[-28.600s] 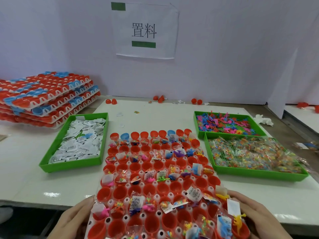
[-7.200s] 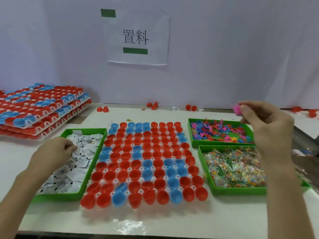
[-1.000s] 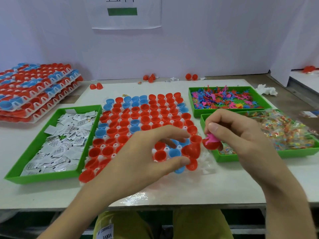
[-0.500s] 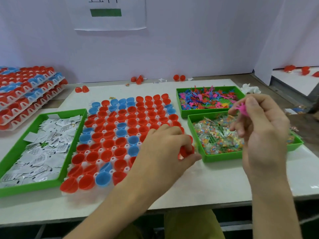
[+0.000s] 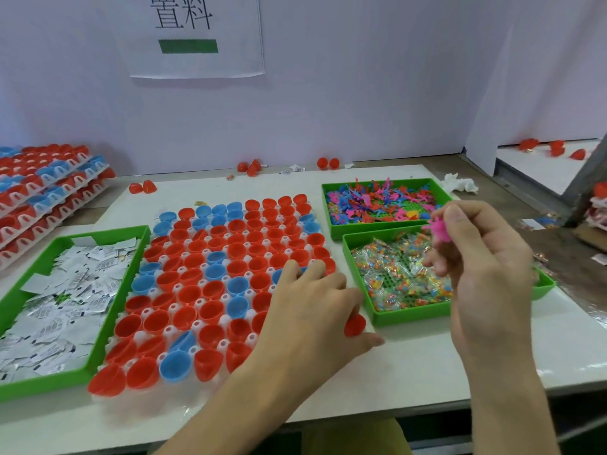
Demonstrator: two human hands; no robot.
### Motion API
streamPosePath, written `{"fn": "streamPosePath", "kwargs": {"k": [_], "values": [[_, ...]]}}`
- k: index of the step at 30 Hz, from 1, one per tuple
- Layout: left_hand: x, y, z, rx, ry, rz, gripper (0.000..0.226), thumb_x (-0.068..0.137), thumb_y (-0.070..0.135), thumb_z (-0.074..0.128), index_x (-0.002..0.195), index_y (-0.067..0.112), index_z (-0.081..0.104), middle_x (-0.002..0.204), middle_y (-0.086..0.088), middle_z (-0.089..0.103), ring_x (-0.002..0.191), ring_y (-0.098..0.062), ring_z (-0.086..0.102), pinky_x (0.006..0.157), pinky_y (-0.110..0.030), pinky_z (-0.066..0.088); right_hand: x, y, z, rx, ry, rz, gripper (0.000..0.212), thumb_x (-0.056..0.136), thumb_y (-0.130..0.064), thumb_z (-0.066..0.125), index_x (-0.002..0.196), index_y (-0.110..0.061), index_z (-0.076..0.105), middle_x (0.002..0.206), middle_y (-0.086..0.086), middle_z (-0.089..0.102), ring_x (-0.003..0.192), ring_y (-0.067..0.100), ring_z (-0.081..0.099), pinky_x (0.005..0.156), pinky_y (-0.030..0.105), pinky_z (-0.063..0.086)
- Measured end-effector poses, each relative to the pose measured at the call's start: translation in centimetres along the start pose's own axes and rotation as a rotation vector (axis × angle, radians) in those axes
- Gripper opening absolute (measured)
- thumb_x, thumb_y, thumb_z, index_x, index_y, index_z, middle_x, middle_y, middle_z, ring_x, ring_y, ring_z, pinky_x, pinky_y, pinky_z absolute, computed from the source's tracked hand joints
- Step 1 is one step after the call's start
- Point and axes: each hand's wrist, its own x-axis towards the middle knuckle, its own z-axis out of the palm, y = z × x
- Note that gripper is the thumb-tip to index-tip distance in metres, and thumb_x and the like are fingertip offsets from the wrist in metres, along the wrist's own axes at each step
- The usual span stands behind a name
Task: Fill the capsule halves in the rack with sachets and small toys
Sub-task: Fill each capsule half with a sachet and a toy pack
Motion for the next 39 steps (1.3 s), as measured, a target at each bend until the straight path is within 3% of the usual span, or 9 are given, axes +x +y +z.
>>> {"fn": "streamPosePath", "kwargs": {"k": [7, 10, 14, 16, 21, 27, 34, 37, 39], "values": [[-0.8, -4.8, -3.6, -0.164, 0.103, -0.146, 0.031, 0.085, 0.063, 0.048, 0.083, 0.038, 0.066, 0.084, 0.026, 0.057, 0.081, 0.002, 0.051, 0.085, -0.031, 0.038, 0.0, 0.5, 0.3, 0.075, -0.106, 0.076, 0.013, 0.080, -0.026, 0.066, 0.081, -0.024, 0.080, 0.069, 0.002, 0.067, 0.055, 0.012, 0.055, 0.062, 0.020, 0.054], [-2.3, -12.7, -5.5, -0.140, 0.154, -0.406, 0.005, 0.086, 0.044, 0.062, 0.085, 0.041, 0.067, 0.079, 0.026, 0.057, 0.073, 0.005, 0.054, 0.067, -0.029, 0.045, -0.1, 0.5, 0.5, 0.044, -0.141, 0.054, 0.014, 0.076, -0.027, 0.069, 0.084, -0.028, 0.081, 0.075, 0.004, 0.073, 0.062, 0.015, 0.064, 0.067, 0.021, 0.057], [-8.4, -25.1, -5.3, 0.001, -0.146, -0.898, 0.018, 0.090, 0.031, 0.069, 0.107, 0.029, 0.068, 0.122, -0.005, 0.067, 0.104, -0.028, 0.062, 0.089, -0.047, 0.050, -0.2, 0.4, 0.7, 0.023, -0.137, 0.036, 0.015, 0.075, -0.026, 0.072, 0.086, -0.029, 0.081, 0.082, 0.005, 0.076, 0.069, 0.018, 0.071, 0.073, 0.022, 0.058], [-11.6, -28.5, -4.4, -0.001, -0.203, -1.010, 0.031, 0.086, 0.024, 0.075, 0.115, 0.017, 0.069, 0.129, -0.016, 0.064, 0.101, -0.034, 0.062, 0.092, -0.050, 0.049, -0.2, 0.4, 0.7, -0.007, -0.145, 0.024, 0.014, 0.078, -0.020, 0.074, 0.086, -0.028, 0.080, 0.083, 0.005, 0.077, 0.072, 0.019, 0.073, 0.073, 0.021, 0.059], [-14.8, -29.9, -1.9, -0.070, -0.025, -1.003, 0.022, 0.084, 0.015, 0.076, 0.082, 0.035, 0.068, 0.085, -0.008, 0.073, 0.054, -0.022, 0.064, 0.060, -0.044, 0.059, -0.4, 0.4, 0.6, -0.398, -0.444, 0.022, 0.021, 0.079, -0.008, 0.079, 0.082, -0.029, 0.078, 0.078, -0.004, 0.076, 0.069, 0.011, 0.072, 0.065, 0.016, 0.055], [-15.1, -30.0, -0.8, -0.054, 0.159, -0.956, 0.026, 0.082, 0.016, 0.078, 0.069, 0.033, 0.065, 0.061, 0.004, 0.065, 0.054, -0.026, 0.061, 0.055, -0.045, 0.058, -1.1, 1.0, 1.2, -0.662, -0.837, 0.177, 0.022, 0.084, -0.008, 0.077, 0.078, -0.029, 0.077, 0.076, -0.006, 0.076, 0.069, 0.010, 0.073, 0.073, 0.024, 0.058], [-16.9, -32.4, 0.6, -0.182, 0.293, -0.961, 0.005, 0.084, 0.040, 0.071, 0.088, 0.040, 0.068, 0.074, 0.009, 0.070, 0.066, -0.022, 0.067, 0.069, -0.049, 0.059, -1.0, 1.0, 1.4, -0.634, -0.746, 0.087, 0.022, 0.081, -0.012, 0.079, 0.075, -0.034, 0.075, 0.075, -0.009, 0.075, 0.073, 0.008, 0.071, 0.070, 0.016, 0.053], [-18.0, -33.9, 0.7, -0.124, 0.359, -0.918, 0.024, 0.081, 0.061, 0.058, 0.094, 0.044, 0.067, 0.082, 0.011, 0.070, 0.058, -0.019, 0.062, 0.057, -0.027, 0.053, -0.7, 0.8, 1.2, -0.591, -0.554, -0.026, 0.022, 0.079, -0.011, 0.080, 0.079, -0.033, 0.076, 0.079, -0.012, 0.075, 0.078, 0.009, 0.070, 0.072, 0.017, 0.054], [-17.5, -33.3, 0.1, -0.178, 0.443, -0.934, 0.021, 0.085, 0.058, 0.058, 0.097, 0.043, 0.067, 0.083, 0.009, 0.068, 0.060, -0.021, 0.060, 0.058, -0.027, 0.052, -0.4, 0.8, 1.0, -0.554, -0.494, -0.040, 0.023, 0.080, -0.009, 0.080, 0.081, -0.031, 0.077, 0.080, -0.010, 0.076, 0.078, 0.010, 0.071, 0.072, 0.021, 0.056]]}}
